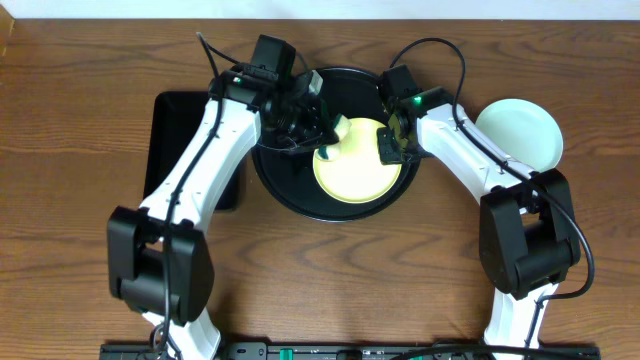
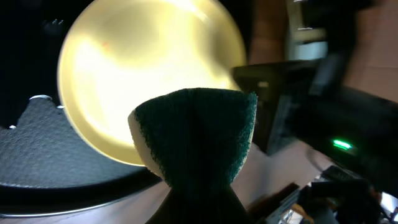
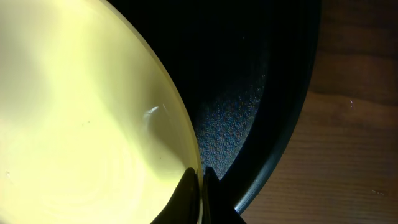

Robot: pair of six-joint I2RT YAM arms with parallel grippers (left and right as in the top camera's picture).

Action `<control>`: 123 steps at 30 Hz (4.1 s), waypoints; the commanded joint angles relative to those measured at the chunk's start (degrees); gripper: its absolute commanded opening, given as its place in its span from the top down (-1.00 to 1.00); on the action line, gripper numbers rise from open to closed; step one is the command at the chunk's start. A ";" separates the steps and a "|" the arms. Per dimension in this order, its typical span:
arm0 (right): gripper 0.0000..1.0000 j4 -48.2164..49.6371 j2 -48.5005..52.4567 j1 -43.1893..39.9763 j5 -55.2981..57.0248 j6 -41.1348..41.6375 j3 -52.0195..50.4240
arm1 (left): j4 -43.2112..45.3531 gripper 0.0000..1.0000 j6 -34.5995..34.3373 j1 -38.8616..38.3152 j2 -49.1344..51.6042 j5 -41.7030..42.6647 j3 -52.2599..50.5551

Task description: Clean dirty plates on tray and stack at the side

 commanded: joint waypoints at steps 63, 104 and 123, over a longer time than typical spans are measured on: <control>0.97 -0.26 0.20 0.59 0.81 -0.85 0.15 | 18.01 0.85 5.92 6.23 -2.10 -6.99 2.75; 0.98 8.22 -11.04 24.20 55.58 -7.45 9.46 | -9.05 0.85 13.84 21.42 -18.36 -26.84 -6.45; 0.98 -5.97 -13.05 -24.85 1.64 0.22 13.55 | -7.74 0.84 13.81 21.42 -18.36 -26.84 -8.72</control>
